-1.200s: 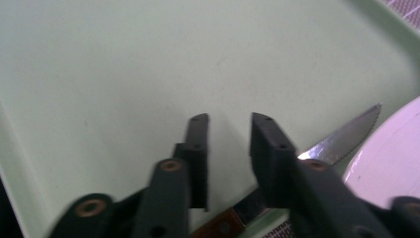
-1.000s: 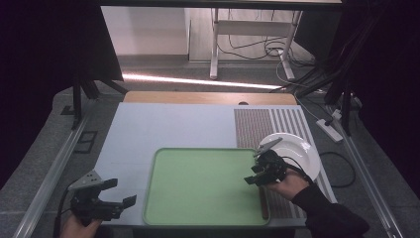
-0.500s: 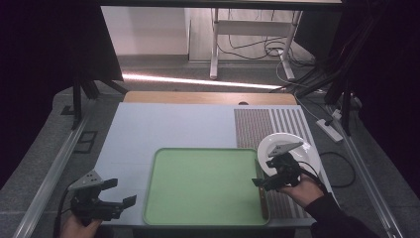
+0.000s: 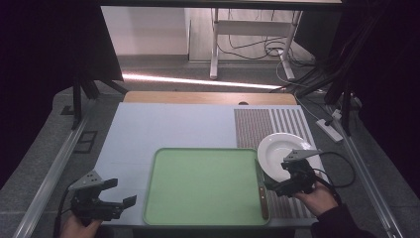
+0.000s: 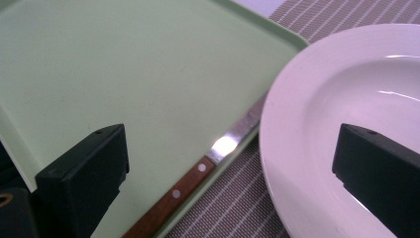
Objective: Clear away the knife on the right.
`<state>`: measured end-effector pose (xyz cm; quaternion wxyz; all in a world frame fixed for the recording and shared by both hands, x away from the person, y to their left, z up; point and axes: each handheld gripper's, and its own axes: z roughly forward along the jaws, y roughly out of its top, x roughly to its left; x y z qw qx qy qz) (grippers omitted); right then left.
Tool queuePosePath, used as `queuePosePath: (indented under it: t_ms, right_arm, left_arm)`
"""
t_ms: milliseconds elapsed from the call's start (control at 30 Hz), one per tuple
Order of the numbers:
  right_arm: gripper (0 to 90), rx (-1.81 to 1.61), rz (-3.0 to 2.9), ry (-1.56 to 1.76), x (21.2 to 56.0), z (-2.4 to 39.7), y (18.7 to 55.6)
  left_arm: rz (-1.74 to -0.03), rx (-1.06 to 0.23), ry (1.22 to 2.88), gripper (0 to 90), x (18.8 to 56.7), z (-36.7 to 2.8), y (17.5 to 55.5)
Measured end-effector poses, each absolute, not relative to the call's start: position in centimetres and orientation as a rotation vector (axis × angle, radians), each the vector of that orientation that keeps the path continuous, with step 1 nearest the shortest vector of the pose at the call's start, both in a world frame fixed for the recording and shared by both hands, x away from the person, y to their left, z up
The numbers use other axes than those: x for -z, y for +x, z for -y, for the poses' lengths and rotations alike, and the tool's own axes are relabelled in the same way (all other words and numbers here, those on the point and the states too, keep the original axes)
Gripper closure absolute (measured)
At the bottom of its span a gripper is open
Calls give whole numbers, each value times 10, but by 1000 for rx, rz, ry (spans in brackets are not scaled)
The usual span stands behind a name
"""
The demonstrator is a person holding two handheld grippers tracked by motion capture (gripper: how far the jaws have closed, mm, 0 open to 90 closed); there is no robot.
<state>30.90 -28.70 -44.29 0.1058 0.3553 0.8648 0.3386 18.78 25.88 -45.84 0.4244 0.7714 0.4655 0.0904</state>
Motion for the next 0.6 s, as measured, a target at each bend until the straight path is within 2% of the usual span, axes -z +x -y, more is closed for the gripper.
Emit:
queuePosePath:
  t_ms: [600]
  right_arm:
    - [0,-958,-2428,1127,442,321,288]
  left_arm:
    - [-1177,-231,1915,20,458,-260,188]
